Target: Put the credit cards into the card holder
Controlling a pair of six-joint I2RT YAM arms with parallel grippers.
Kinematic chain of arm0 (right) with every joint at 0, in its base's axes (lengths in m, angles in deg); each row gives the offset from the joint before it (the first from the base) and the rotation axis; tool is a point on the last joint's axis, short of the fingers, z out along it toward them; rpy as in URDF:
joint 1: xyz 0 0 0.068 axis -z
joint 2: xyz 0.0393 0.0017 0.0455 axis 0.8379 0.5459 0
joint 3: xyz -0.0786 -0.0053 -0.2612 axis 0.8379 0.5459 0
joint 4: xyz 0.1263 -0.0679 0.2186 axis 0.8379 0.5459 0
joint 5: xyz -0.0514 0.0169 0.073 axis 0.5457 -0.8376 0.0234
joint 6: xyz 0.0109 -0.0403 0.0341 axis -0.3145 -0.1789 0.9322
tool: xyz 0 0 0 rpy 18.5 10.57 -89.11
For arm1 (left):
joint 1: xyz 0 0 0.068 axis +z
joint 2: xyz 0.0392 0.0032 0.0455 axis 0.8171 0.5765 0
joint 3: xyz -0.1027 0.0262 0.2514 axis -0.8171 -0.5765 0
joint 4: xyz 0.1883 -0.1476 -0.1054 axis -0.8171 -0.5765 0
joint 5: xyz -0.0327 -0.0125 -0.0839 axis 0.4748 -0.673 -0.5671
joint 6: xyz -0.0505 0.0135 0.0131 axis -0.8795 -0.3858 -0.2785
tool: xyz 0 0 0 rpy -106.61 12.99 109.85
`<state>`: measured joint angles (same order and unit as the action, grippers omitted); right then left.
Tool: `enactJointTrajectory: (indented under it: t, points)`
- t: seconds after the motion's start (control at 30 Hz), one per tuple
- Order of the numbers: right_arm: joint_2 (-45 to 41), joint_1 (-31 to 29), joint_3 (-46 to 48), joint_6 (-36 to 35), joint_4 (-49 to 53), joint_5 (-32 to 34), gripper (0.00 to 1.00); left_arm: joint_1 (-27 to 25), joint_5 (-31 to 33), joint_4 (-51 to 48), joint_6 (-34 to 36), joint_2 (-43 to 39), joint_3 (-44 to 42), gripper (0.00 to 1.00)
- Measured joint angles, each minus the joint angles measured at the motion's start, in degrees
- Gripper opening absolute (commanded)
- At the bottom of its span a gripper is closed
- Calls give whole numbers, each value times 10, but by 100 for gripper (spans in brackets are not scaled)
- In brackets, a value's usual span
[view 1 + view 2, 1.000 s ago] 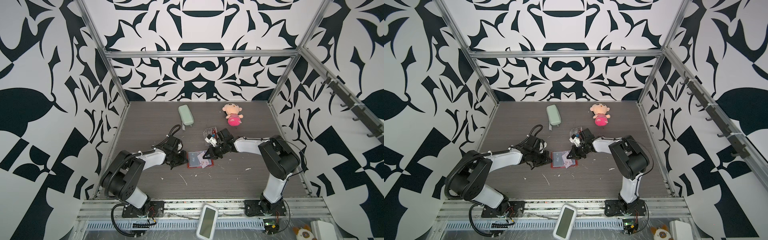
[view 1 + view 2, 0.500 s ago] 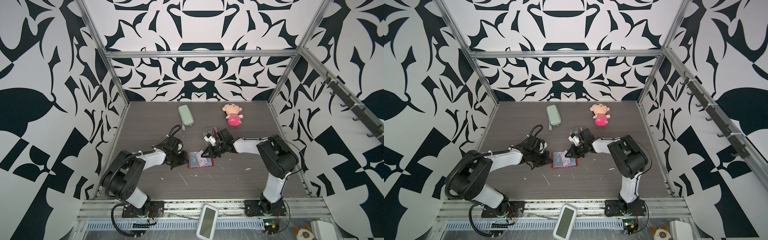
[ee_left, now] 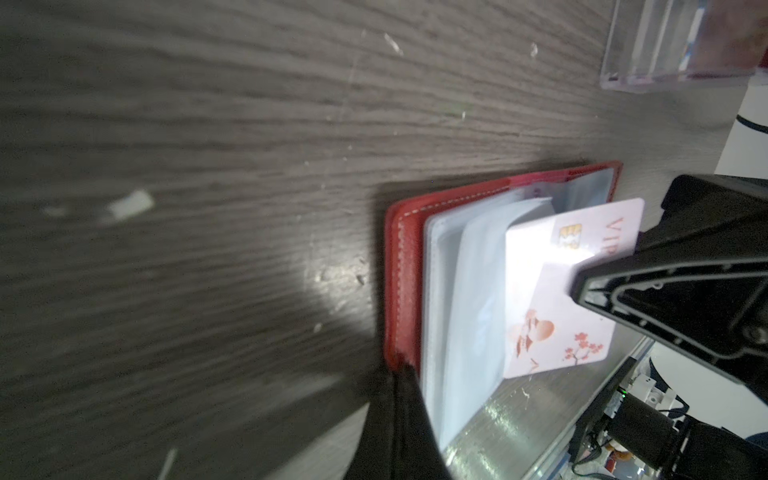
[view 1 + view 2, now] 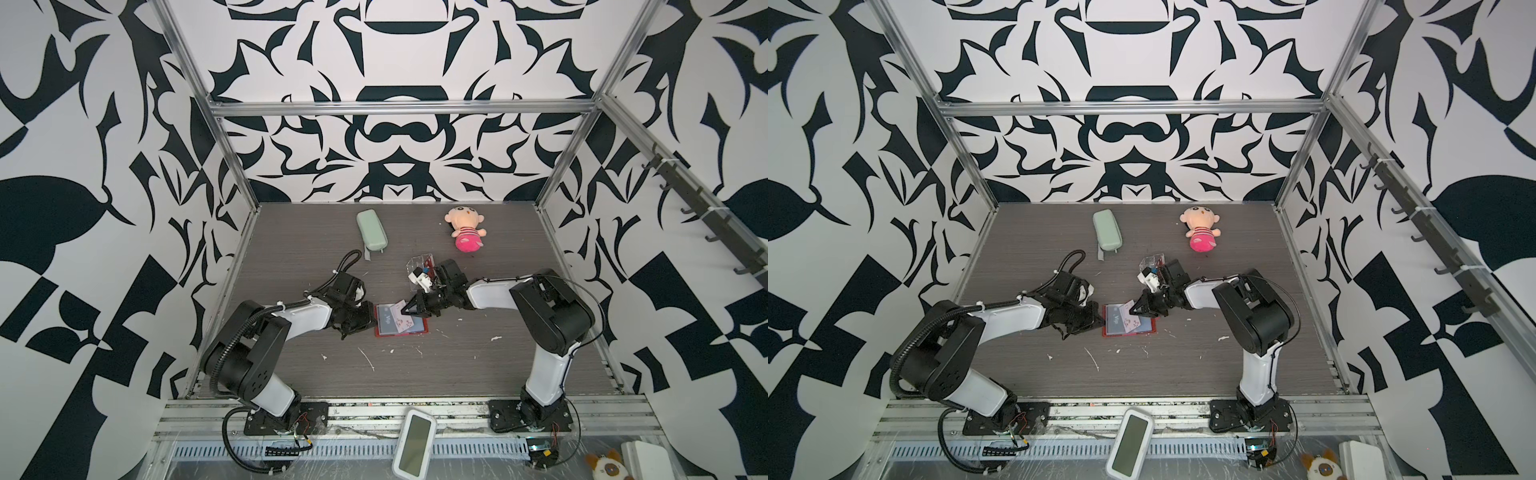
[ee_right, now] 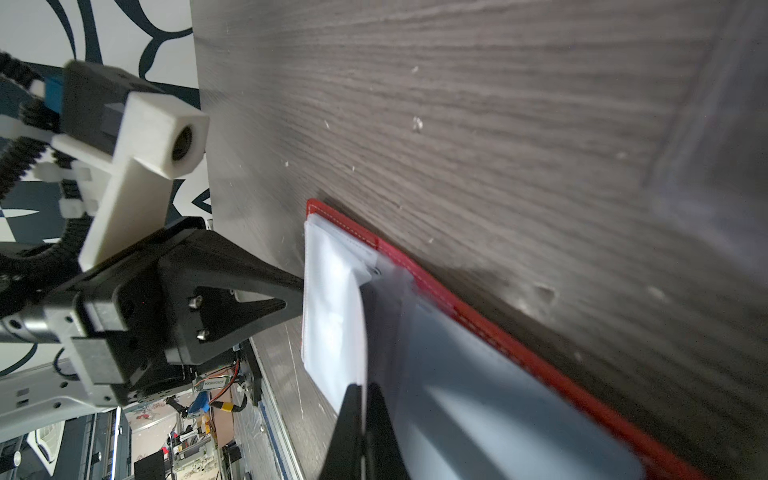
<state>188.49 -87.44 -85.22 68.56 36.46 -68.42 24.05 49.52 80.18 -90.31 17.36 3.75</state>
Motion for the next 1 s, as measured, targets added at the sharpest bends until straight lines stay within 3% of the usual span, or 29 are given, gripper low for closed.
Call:
enactJointTrajectory:
  t: [0.7, 1.0]
  points:
    - [0, -6, 51, 83, -122, 15, 0, 0, -2, 13, -10, -1, -6, 0]
    - [-14, -23, 43, 61, -75, 70, 29, 0, -2, 16, -12, -1, -7, 0]
